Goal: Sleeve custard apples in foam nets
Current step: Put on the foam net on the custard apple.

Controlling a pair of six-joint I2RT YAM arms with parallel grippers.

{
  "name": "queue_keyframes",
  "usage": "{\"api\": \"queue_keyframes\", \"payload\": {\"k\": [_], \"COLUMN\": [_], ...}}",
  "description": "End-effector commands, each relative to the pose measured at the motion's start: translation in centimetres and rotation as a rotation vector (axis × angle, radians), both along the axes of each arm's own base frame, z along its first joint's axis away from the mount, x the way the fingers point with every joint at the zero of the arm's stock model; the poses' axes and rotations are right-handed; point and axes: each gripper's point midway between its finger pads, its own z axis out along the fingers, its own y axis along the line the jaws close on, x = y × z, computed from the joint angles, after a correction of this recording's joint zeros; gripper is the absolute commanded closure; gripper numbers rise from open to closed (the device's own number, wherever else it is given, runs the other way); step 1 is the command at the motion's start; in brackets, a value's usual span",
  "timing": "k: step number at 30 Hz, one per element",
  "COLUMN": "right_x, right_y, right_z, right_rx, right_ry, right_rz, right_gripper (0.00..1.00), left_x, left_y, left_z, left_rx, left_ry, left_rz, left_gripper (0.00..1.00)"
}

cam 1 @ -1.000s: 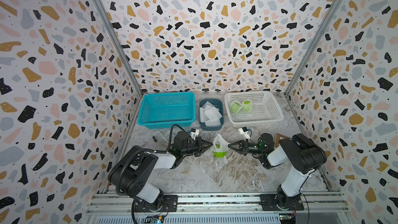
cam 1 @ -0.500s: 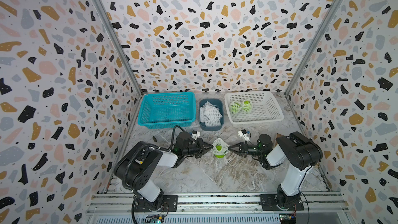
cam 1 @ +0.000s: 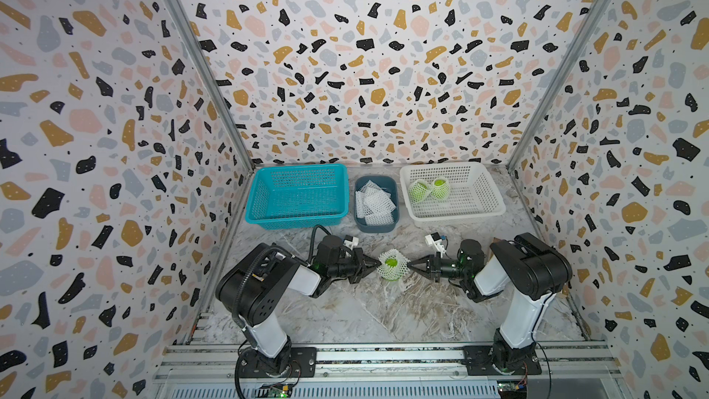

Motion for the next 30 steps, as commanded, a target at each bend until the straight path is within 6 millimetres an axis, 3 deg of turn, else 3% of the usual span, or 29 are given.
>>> {"api": "queue_keyframes", "payload": {"k": [1,14,30], "right_x": [0.5,0.2,0.3], "right_y": [-0.1,-0.6,-0.5], "right_z": [-0.3,-3.6,-5.7], "right_rx": [-0.009,-0.12,-0.265], "right_ry": [-0.018,0.031,0.013], "right_rz": [-0.006,-0.017,-0.018], "right_gripper": [1.0,1.0,1.0], "left_x": [0.7,-0.9,-1.8], "left_y": [-0.8,-0.4,-1.1], "left_z": [1.3,-0.8,-1.6], "left_rx": [-0.04,0.039,0.133], "left_ry": [-0.051,-0.004,-0.003], "left_rz": [-0.019,-0.066,-0.131], "left_gripper": [1.0,1.0,1.0]}}
